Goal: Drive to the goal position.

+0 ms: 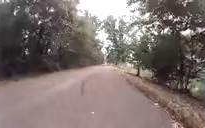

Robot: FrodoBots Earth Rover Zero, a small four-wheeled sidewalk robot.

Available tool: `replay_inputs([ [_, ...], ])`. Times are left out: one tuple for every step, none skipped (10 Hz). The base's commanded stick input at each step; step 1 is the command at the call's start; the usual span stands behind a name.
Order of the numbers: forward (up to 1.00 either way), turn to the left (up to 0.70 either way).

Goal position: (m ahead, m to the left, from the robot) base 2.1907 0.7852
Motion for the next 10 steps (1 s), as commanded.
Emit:
replay_inputs([
  [0.70,0.00],
  [0.70,0.00],
  [0.70,0.00],
  [0.70,0.00],
  [0.70,0.00],
  [0.70,0.00],
  [0.70,0.00],
  [0.70,0.00],
  [0.70,0.00],
  [0.70,0.00],
])
